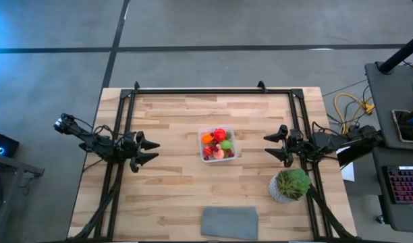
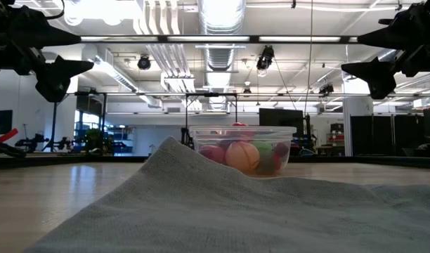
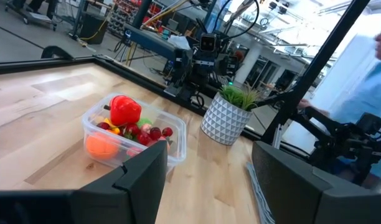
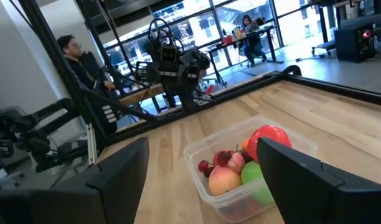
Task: Pick and placing Produce into tupperware
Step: Return to Home Position
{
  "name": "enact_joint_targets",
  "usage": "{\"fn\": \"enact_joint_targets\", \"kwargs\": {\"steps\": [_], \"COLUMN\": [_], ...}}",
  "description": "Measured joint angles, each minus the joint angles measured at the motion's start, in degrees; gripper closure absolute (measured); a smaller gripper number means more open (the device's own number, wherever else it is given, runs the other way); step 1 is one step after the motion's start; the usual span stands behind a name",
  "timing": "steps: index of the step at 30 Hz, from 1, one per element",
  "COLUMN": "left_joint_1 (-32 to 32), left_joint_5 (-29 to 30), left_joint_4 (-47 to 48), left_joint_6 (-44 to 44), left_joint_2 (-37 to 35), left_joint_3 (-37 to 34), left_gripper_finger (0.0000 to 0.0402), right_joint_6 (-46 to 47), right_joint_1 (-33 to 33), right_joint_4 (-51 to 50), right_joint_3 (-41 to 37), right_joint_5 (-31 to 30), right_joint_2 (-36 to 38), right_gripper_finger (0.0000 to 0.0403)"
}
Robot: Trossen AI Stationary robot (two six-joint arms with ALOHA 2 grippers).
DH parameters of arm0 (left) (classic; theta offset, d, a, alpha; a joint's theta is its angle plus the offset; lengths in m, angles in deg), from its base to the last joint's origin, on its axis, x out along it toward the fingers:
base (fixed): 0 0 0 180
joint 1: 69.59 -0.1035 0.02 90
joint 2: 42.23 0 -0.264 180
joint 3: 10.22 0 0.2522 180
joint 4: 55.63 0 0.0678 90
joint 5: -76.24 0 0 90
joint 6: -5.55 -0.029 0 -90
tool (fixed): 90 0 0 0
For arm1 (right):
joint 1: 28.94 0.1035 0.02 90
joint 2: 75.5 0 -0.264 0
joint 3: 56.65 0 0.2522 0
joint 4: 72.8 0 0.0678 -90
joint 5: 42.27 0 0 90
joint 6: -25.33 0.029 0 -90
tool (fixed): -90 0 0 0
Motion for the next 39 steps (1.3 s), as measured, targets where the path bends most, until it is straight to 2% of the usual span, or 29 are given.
{"fn": "enact_joint_targets", "kwargs": {"steps": [39], "left_joint_1": [0.00], "left_joint_5": [0.00], "left_joint_4": [-0.04], "left_joint_6": [0.00], "left_joint_2": [-0.04], "left_joint_3": [0.00], "left_gripper_finger": [0.0181], "right_joint_6": [0.00], "right_joint_1": [0.01], "right_joint_4": [0.02], "right_joint_3": [0.02], "right_joint_5": [0.00], "right_joint_2": [0.00], "right_gripper_finger": [0.0106]}}
